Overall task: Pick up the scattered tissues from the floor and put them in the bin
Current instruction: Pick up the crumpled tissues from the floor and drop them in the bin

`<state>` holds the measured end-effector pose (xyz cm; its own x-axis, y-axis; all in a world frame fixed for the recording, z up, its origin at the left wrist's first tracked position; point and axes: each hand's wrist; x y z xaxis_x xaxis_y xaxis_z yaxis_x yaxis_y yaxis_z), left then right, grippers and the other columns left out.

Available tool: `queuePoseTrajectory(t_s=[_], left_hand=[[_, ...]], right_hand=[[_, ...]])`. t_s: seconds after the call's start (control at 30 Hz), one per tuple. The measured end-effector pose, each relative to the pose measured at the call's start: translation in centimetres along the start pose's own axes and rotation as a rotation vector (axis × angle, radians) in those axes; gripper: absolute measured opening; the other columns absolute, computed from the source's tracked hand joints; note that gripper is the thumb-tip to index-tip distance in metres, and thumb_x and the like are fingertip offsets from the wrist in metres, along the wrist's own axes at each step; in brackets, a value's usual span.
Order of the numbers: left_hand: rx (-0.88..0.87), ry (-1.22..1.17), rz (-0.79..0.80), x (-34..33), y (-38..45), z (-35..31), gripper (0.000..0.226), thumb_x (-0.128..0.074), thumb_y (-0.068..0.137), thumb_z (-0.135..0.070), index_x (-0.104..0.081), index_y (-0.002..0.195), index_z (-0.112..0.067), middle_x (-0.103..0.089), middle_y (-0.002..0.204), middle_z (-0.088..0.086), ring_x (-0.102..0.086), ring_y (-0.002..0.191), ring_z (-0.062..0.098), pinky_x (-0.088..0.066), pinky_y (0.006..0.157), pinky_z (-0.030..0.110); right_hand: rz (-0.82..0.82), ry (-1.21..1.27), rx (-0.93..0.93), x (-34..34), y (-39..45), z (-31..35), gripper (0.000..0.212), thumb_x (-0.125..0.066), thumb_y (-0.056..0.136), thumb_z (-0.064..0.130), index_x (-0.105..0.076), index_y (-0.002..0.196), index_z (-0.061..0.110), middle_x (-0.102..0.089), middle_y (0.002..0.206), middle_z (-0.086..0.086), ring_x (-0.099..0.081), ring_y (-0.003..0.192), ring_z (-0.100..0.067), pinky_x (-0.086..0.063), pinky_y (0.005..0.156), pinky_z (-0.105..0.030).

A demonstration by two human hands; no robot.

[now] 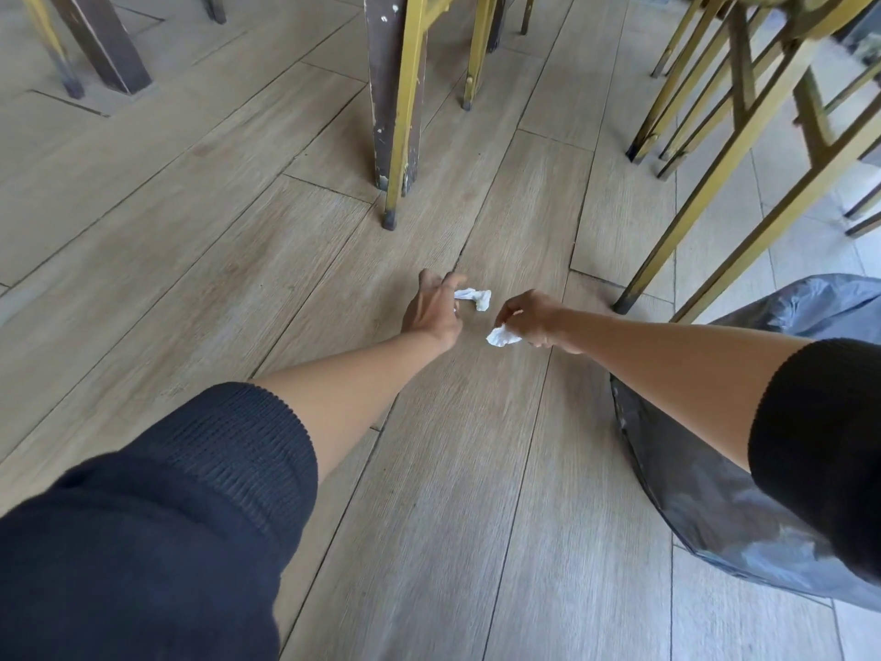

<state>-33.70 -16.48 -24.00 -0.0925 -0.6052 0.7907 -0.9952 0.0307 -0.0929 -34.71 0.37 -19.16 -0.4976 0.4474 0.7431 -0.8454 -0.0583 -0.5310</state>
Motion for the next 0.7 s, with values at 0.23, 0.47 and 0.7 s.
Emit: queuePoseTrajectory(t_s=[0.23,0.47,0.7], left_hand=[[0.003,0.043,0.184,-3.2,1.4,-1.4,0.062,-0.048,0.098,-0.009,-0.029,0.153,-0.030,-0.026,0.154,-0.004,-0.043,0.130,0.018,-0.046,0.098,0.033],[-0.053,0.107,0.196,-4.0,-1.5,0.1,0.026,-0.056,0.093,-0.003,-0.053,0.118,-0.010,-0.046,0.116,0.008,-0.049,0.103,0.023,-0.043,0.082,0.031],[0.030,0.002,0.347,-0.5,-4.6,1.1,0.038,-0.056,0.098,-0.043,-0.060,0.115,-0.008,-0.060,0.106,0.004,-0.057,0.090,0.019,-0.043,0.073,0.028]], right_hand=[[-0.033,-0.025,0.000,0.2,0.2,-1.3,0.045,-0.036,0.102,0.043,-0.053,0.075,0.011,-0.042,0.061,-0.003,-0.039,0.052,-0.015,-0.034,0.056,-0.026],[-0.022,-0.143,-0.086,1.4,0.1,-3.0,0.032,-0.053,0.099,0.031,-0.064,0.082,0.007,-0.067,0.063,-0.005,-0.055,0.048,-0.012,-0.049,0.058,-0.025],[0.119,0.018,-0.150,0.9,-1.7,-1.6,0.023,-0.052,0.101,0.016,-0.064,0.111,-0.001,-0.068,0.077,-0.007,-0.045,0.050,-0.013,-0.033,0.045,-0.023]])
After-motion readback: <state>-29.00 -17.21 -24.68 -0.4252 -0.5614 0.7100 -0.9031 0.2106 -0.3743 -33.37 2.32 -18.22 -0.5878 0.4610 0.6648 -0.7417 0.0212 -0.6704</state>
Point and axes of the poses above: each hand's wrist, its own y-axis towards the middle knuckle, its own x-axis out of the back of the hand, z = x × y
